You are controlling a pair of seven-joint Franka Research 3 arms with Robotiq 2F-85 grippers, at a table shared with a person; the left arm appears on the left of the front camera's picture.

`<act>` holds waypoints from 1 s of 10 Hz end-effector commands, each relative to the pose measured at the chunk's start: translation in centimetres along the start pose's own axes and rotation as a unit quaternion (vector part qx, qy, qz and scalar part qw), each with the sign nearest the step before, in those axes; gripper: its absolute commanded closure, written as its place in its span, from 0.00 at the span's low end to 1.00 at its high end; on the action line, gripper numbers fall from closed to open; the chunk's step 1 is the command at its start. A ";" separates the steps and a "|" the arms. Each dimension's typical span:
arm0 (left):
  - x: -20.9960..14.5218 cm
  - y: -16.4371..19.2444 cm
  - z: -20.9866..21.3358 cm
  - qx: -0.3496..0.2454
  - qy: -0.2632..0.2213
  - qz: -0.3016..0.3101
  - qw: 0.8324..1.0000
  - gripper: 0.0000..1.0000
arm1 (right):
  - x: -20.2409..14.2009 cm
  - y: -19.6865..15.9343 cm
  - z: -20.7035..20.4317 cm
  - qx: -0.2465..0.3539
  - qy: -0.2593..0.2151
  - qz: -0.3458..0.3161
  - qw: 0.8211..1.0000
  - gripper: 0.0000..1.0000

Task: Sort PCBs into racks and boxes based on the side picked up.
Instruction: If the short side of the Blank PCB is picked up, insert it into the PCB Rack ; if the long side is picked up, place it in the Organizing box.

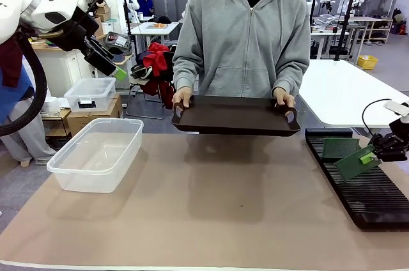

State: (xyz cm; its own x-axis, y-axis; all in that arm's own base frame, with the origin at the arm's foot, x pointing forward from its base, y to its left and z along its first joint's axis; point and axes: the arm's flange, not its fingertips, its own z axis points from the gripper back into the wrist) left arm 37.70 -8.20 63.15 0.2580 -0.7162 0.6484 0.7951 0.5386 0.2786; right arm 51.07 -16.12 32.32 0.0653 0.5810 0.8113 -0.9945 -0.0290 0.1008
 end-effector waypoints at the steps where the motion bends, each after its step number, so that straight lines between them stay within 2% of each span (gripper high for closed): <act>1: -0.1 -0.1 0.0 -0.002 0.002 0.000 1.000 0.00 | -1.4 -0.4 -1.1 -0.002 -0.005 0.018 1.000 0.98; 4: -0.1 -0.1 0.0 -0.002 0.002 0.000 1.000 0.00 | -2.5 -0.5 -1.2 -0.016 -0.055 0.031 0.998 0.98; 8: -0.1 -0.1 0.0 -0.002 0.002 0.000 1.000 0.00 | -3.3 -0.9 -1.1 -0.005 -0.064 0.029 0.998 0.98; 10: -0.1 -0.1 0.0 -0.002 0.002 0.000 1.000 0.00 | -4.0 -0.8 -1.1 0.002 -0.050 0.022 0.999 0.98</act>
State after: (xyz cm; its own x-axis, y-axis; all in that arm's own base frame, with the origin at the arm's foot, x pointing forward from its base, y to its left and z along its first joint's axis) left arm 37.70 -8.20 63.15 0.2580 -0.7162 0.6484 0.7951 0.5386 0.2786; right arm 51.10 -16.93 28.72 0.0431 0.4808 0.8758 -0.9954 -0.0539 0.0786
